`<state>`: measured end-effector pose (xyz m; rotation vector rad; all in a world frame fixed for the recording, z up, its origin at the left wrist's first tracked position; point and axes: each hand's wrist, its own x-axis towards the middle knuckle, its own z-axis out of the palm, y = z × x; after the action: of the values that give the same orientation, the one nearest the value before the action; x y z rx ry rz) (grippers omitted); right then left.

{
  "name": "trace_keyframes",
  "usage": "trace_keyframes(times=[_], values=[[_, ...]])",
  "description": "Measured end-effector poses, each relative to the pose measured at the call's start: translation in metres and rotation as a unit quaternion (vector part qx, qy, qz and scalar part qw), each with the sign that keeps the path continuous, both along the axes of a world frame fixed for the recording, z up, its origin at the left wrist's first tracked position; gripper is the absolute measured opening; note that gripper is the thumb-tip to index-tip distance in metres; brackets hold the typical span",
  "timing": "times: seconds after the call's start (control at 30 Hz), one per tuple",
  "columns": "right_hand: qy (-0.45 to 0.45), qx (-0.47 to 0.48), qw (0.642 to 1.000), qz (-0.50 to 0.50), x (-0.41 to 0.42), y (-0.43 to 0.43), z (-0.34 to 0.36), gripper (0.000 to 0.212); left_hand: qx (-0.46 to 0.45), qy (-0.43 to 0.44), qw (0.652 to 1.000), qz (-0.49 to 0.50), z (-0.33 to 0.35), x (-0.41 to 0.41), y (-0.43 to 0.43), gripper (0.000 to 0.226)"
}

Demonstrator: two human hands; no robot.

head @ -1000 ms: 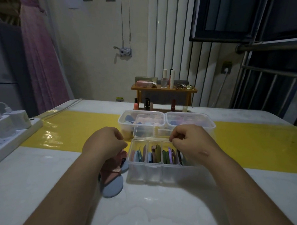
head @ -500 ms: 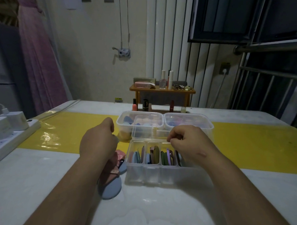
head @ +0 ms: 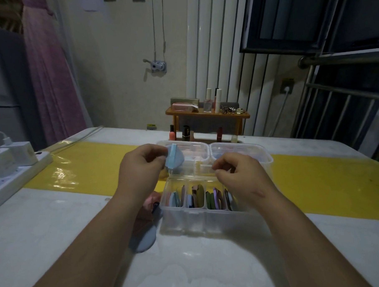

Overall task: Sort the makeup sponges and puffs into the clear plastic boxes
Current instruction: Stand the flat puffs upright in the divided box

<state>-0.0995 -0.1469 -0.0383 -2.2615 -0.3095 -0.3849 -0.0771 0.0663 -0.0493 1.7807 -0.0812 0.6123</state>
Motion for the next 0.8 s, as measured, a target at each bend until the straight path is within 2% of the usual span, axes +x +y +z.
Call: trace_keyframes(times=[0.1,0.37,0.53,0.67,0.8], values=[[0.004,0.007,1.0,0.006,0.001,0.001,0.0,0.016,-0.035,0.016,0.998,-0.057,0.002,-0.004,-0.007,0.024],[0.03,0.063,0.994,0.087,-0.004,0.004,0.004,0.032,-0.011,0.018,0.992,-0.126,0.004,-0.011,-0.013,0.026],[0.018,0.073,0.993,0.096,-0.003,0.003,0.004,0.027,0.011,0.018,0.988,-0.151,0.005,-0.014,-0.014,0.025],[-0.011,0.121,0.99,0.067,-0.002,0.0,0.007,0.023,0.058,0.023,0.992,-0.11,0.006,-0.014,-0.013,0.034],[-0.028,0.149,0.988,0.038,0.0,-0.006,0.012,0.025,0.114,0.123,0.984,-0.06,0.005,-0.011,-0.009,0.027]])
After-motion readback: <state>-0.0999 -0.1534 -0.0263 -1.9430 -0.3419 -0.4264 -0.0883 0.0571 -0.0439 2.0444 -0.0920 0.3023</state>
